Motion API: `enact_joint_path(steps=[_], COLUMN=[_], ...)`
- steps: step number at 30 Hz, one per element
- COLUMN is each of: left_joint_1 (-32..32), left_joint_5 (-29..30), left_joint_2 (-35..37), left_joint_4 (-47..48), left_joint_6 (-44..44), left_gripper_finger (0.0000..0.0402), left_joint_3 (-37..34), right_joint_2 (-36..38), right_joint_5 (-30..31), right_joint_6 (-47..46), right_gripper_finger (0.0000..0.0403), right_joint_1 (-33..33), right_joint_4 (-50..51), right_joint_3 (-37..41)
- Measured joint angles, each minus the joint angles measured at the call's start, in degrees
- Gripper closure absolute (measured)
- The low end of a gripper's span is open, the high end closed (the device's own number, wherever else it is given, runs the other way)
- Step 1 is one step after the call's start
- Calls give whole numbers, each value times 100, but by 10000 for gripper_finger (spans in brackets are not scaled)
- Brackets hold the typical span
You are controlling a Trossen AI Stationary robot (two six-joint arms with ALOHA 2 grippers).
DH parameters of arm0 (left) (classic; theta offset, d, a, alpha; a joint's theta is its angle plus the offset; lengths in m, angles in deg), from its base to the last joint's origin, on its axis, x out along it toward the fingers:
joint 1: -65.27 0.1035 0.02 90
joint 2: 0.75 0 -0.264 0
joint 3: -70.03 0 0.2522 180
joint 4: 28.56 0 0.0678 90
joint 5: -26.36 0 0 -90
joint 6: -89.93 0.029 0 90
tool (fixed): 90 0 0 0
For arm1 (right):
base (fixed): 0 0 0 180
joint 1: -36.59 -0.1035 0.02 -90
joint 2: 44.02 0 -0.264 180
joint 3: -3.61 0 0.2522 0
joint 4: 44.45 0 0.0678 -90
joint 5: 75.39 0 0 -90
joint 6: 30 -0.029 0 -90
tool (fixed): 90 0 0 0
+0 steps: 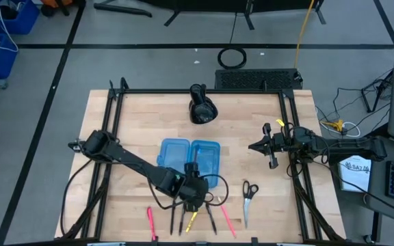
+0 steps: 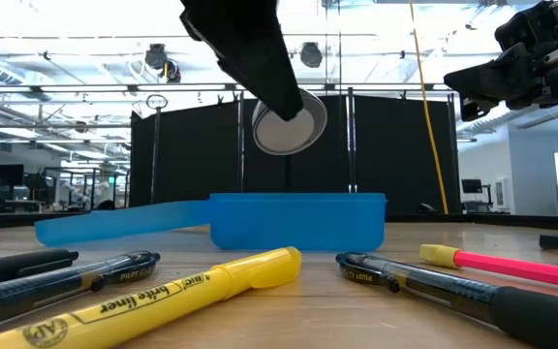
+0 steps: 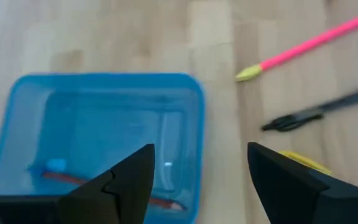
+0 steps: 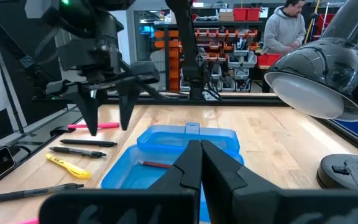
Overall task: Pick & place school supplies into a supply box
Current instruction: Adjust the blue supply box on the table
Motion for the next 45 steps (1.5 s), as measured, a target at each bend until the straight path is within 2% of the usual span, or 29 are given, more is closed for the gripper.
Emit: enact_joint_path(steps=[7,14,20,31,37,45], left_joint_1=[208,389,413,417,373,380], left_joint_5=[-634,-858,-791,-729,-734,-740], left_joint_2=[0,-9,-9,-9,-7,-4], left_joint_4=[-168,-410,-418,-1012,-1148,-1315], left_joint_6=[388,399,426,111,95,-131], left_gripper_finger=[158,180,183,189,231,326], left_joint_3=[-342,-685,-987,-1351,-1475,-1477], right_joint_2=[0,0,0,0,0,0], right_joint_5=[2,2,2,42,46,46], right_joint_6=[0,0,9,20,20,7], right_gripper_finger=[403,403,403,403,403,403], right_joint_1=[2,2,0,0,0,0], right_joint_4=[-4,-2,-1,-18,-17,-17], right_joint_3=[-2,-2,-1,0,-1,0])
